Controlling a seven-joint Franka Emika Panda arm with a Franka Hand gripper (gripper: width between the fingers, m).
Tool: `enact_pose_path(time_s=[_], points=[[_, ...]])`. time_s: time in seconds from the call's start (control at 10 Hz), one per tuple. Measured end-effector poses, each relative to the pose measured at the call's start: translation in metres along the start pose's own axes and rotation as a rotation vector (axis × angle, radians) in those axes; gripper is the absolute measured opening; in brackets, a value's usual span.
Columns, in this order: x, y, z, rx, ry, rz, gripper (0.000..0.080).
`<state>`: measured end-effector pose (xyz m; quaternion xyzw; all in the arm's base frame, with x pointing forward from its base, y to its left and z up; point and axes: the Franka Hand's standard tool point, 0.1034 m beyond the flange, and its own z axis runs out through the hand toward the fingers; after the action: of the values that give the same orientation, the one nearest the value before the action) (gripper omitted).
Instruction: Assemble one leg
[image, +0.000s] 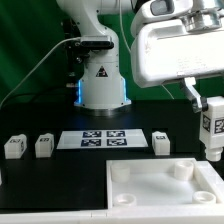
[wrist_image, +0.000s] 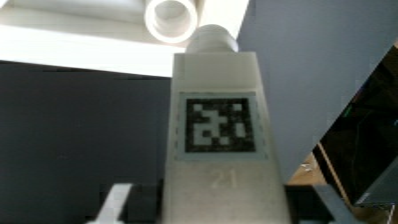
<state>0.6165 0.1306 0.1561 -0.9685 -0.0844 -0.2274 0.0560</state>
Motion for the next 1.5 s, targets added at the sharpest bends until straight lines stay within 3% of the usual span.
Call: enact_pose_path(time_s=[0.2, 0.3, 0.4, 0.6, 0.8, 1.5], points=[[-0.002, 0.0, 0.001, -0.001, 0.009, 0.001, 0.0293], [-0.015, 0.002, 0.005, -0.008, 0.068, 0.0, 0.0293], [-0.024, 0.006, 0.011, -0.012, 0.051, -0.002, 0.0293], [-0.005, 0.015, 0.013, -0.02, 0.066, -0.006, 0.0293], [0.002, 0.018, 0.018, -0.021, 0.062, 0.0, 0.0293], [-0.011, 0.022, 0.045, -0.015, 0.003, 0.009, 0.0293]])
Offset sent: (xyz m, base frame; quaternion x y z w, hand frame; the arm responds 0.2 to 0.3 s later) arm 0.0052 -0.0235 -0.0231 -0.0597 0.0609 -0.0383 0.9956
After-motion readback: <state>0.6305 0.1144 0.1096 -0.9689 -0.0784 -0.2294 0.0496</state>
